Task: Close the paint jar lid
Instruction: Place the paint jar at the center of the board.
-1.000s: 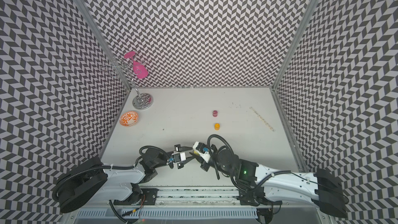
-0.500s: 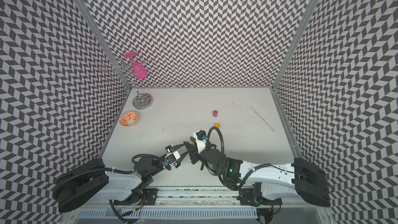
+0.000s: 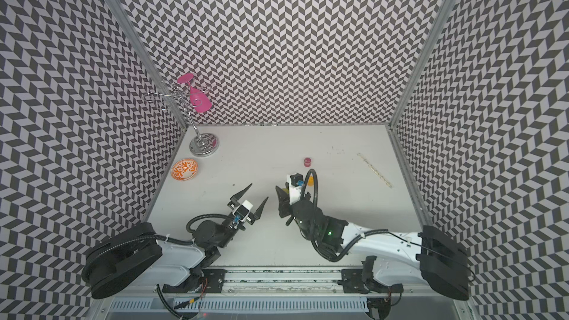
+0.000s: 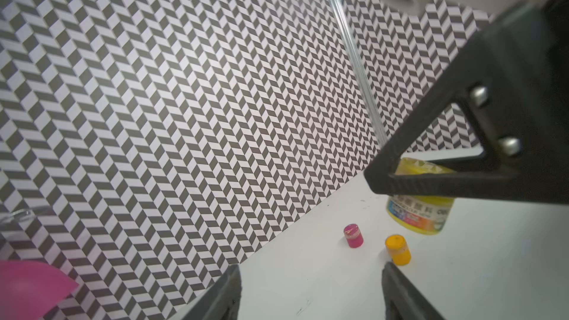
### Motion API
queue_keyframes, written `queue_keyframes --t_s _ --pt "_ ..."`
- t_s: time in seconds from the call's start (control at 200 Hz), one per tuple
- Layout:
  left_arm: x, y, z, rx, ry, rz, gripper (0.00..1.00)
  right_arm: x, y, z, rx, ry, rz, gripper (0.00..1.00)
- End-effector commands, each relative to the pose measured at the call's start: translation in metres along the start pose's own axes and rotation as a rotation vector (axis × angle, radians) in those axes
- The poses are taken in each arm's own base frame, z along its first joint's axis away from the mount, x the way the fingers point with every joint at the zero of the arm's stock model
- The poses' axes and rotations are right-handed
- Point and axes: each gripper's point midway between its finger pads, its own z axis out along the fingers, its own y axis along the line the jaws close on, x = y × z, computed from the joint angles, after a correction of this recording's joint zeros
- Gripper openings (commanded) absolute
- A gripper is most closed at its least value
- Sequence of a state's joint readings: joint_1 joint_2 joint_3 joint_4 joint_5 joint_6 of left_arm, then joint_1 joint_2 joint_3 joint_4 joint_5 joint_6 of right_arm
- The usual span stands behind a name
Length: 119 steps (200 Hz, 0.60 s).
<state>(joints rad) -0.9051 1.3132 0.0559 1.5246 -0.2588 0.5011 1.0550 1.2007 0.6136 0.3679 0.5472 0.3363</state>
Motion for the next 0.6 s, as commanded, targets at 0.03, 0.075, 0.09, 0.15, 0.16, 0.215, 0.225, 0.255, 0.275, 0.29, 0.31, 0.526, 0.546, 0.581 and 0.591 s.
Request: queue_keyframes --t_s 0.03,0.075,0.09,0.15,0.16,0.215,0.225,0.255,0.275,0.29,0.31,0.526,0.546,0.581,0.591 --pt "-0.018 0.033 0.007 -0.148 -0.042 -0.076 0.93 -0.001 -0.034 0.015 0.035 0.046 -0.059 0.00" --pt "-0.014 0.029 0.013 -0.114 -0.016 -0.092 1.00 -0.002 -0.045 0.018 0.066 0.047 -0.074 0.00" --pt "-0.012 0.027 0.015 -0.097 -0.005 -0.097 1.00 -0.002 -0.049 0.019 0.078 0.049 -0.077 0.00" --pt "-0.009 0.019 0.023 -0.037 0.018 -0.128 1.00 -0.005 -0.061 0.021 0.100 0.048 -0.074 0.00" --pt "-0.009 0.018 0.024 -0.028 0.020 -0.133 1.00 -0.005 -0.064 0.021 0.103 0.048 -0.072 0.00" --pt "-0.011 0.010 0.028 0.034 0.011 -0.159 1.00 -0.008 -0.076 0.022 0.120 0.049 -0.062 0.00" --pt "-0.011 0.008 0.028 0.045 0.010 -0.161 1.00 -0.009 -0.078 0.022 0.124 0.047 -0.061 0.00" --pt "-0.013 0.002 0.029 0.076 -0.001 -0.168 1.00 -0.010 -0.086 0.022 0.140 0.049 -0.058 0.00" --pt "-0.015 -0.001 0.029 0.098 -0.008 -0.173 1.00 -0.011 -0.091 0.023 0.151 0.052 -0.059 0.00" --pt "-0.016 -0.004 0.030 0.114 -0.013 -0.175 1.00 -0.012 -0.096 0.023 0.161 0.055 -0.057 0.00" --pt "-0.016 -0.009 0.031 0.140 -0.016 -0.179 1.00 -0.012 -0.103 0.025 0.173 0.064 -0.056 0.01" --pt "0.001 -0.055 0.051 0.361 0.080 -0.200 1.00 -0.007 -0.160 0.047 0.299 0.121 -0.059 0.01" --pt "0.001 -0.057 0.051 0.373 0.078 -0.204 1.00 -0.006 -0.164 0.050 0.309 0.120 -0.059 0.01" --pt "0.001 -0.061 0.050 0.393 0.076 -0.213 1.00 -0.005 -0.170 0.055 0.321 0.118 -0.055 0.01" --pt "0.001 -0.062 0.050 0.398 0.077 -0.214 1.00 -0.005 -0.171 0.057 0.325 0.118 -0.054 0.01"
